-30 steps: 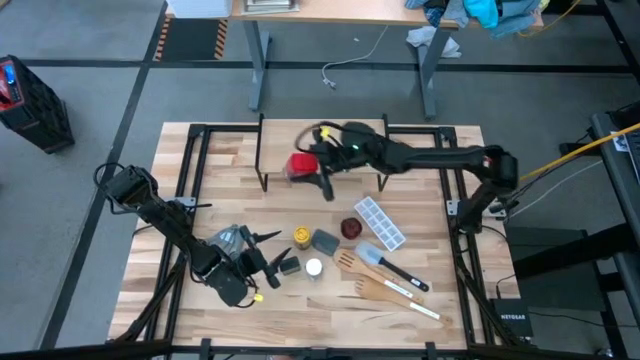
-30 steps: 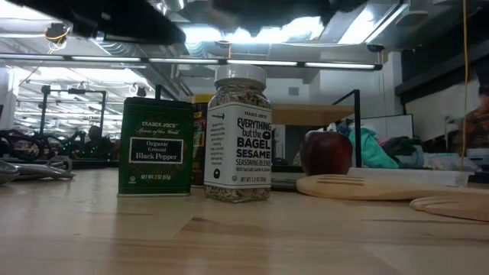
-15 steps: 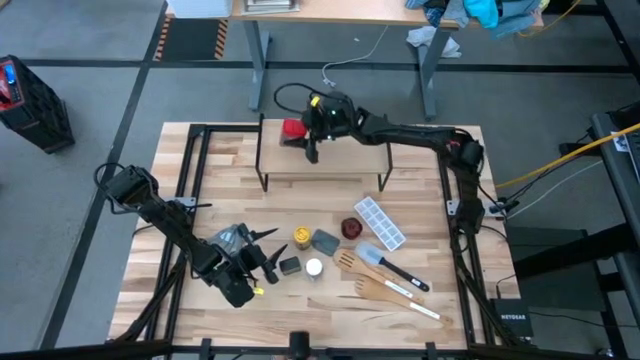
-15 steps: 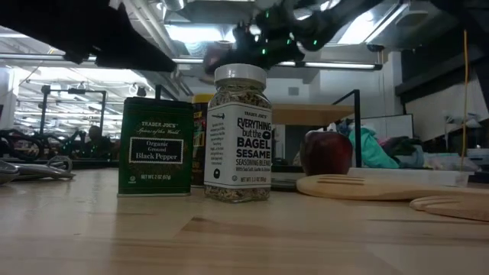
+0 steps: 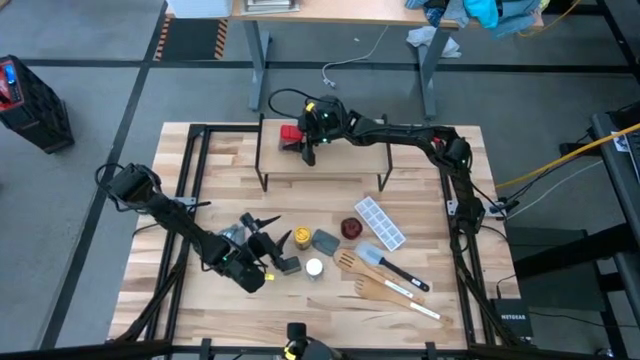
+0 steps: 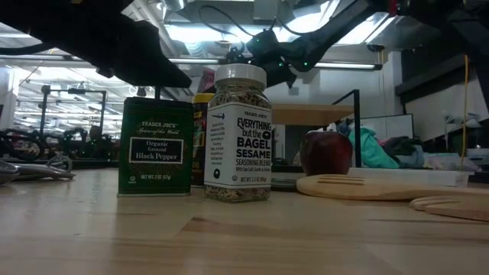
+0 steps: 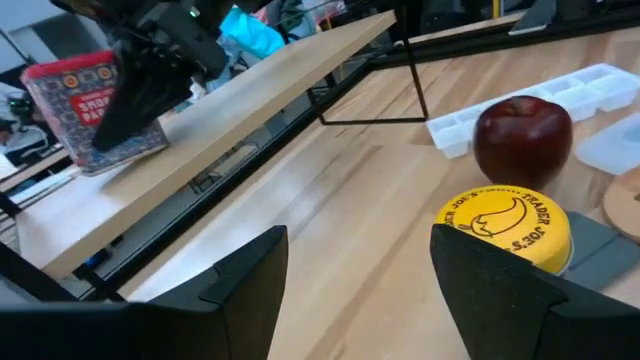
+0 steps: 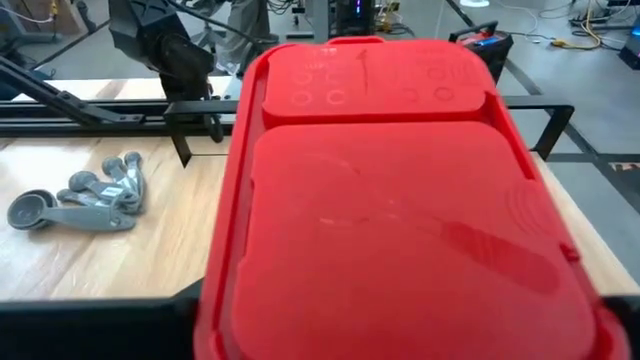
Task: Shelf spices
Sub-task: Put the red seasoning can on the shelf
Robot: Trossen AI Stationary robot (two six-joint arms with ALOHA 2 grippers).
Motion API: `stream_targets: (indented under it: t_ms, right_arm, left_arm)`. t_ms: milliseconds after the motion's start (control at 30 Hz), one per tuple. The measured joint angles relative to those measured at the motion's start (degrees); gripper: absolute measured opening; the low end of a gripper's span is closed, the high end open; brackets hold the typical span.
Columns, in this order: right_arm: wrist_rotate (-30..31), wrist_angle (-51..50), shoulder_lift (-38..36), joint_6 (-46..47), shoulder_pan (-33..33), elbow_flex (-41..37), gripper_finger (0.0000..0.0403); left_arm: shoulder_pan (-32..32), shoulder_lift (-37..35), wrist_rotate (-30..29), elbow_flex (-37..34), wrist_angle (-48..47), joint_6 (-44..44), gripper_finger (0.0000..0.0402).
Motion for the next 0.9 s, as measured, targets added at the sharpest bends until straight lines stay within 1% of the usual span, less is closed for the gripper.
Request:
stream_targets:
  t_ms: [167,200,233,400,467,533,600,633,767,900]
  right_arm:
    - [1.0,0.7,0.0,0.0,0.0,0.0,0.018]
    - [1.6,1.0,0.0,0.0,0.0,0.0,0.0188]
    - [2.4,1.3,0.0,0.0,0.1,0.0,0.0205]
    - [6.5,1.8,0.0,0.0,0.6,0.0,0.0322]
    - [7.2,1.8,0.0,0.0,0.9,0.0,0.0358]
    - [7.6,1.9,0.0,0.0,1.5,0.0,0.0383]
    - [7.4,2.4,0.0,0.0,1.9,0.0,0.0392]
    - [7.0,2.8,0.0,-0.1,2.0,0.0,0.0391]
    - [6.0,2.8,-0.8,-0.1,2.3,0.0,0.0372]
    - [5.6,2.7,-3.5,-0.1,2.3,-0.1,0.0359]
  left_arm:
    - [0.4,0.0,0.7,0.0,0.1,0.0,0.0239]
    - [0.4,0.0,0.7,0.0,0.1,0.0,0.0239]
    - [0.4,0.0,0.7,0.0,0.0,0.1,0.0239]
    - [0.3,0.0,0.7,0.0,-0.3,-0.1,0.0239]
    - [0.3,0.0,0.7,0.0,-0.3,-0.2,0.0239]
    - [0.3,0.0,0.7,0.0,-0.4,-0.6,0.0239]
    - [0.3,0.0,0.7,0.0,-0.9,-1.0,0.0239]
    - [0.2,0.0,0.7,0.0,-1.3,-1.4,0.0239]
    - [0.1,0.0,0.7,0.0,-1.7,-2.1,0.0239]
    - [-0.1,0.0,0.7,0.0,-1.8,-2.4,0.0239]
